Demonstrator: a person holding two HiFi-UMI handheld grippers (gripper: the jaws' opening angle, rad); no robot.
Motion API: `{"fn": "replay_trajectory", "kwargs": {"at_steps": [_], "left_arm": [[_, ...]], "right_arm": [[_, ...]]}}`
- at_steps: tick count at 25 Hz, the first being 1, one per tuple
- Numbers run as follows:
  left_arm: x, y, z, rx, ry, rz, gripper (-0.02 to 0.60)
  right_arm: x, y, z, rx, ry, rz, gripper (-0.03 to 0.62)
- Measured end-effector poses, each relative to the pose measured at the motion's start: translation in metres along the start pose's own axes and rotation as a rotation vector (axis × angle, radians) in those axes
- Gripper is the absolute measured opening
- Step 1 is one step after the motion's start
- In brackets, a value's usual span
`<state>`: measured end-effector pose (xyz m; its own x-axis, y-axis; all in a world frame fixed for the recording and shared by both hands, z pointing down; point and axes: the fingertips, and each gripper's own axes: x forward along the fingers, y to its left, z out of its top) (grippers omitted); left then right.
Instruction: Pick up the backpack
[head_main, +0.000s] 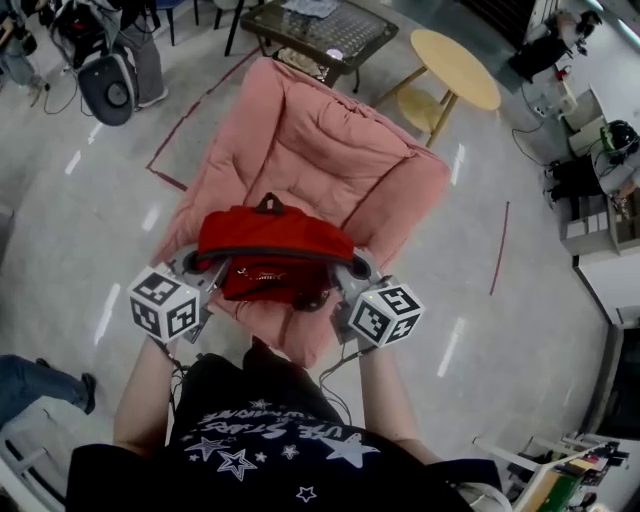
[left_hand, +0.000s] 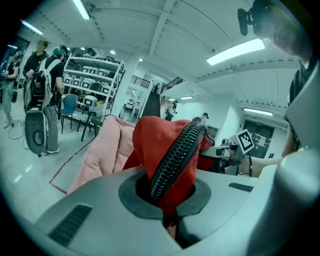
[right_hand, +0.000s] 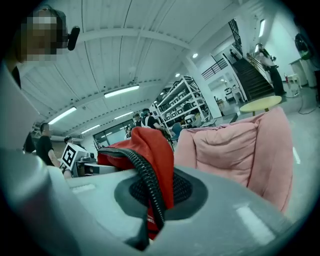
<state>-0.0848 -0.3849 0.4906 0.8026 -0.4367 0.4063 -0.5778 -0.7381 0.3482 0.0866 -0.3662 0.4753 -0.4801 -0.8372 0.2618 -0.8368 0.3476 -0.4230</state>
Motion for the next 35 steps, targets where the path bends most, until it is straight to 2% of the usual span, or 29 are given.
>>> {"fn": "replay_trajectory", "kwargs": {"at_steps": [6, 14, 24, 35], "left_arm": [[-0.029, -0.024, -0.006, 0.001, -0.011, -0.018, 0.008], [-0.068, -0.051, -0.017, -0.004, -0.077, -0.007, 0.008], [-0.137, -0.086, -0.053, -0.012, -0.119, 0.045, 0.008], [-0.235, -0.141, -0.104, -0.017, -0.175, 0.126, 0.008]], "right_arm": [[-0.032, 0.03, -0.004, -0.034, -0.018, -0.014, 0.009], [-0.061, 0.066, -0.007, -0.083, -0.027, 0.004, 0.009], [-0.093, 0.126, -0.028, -0.137, -0.009, 0.065, 0.009], [-0.154, 0.213, -0.079, -0.181, 0.029, 0.157, 0.009]]}}
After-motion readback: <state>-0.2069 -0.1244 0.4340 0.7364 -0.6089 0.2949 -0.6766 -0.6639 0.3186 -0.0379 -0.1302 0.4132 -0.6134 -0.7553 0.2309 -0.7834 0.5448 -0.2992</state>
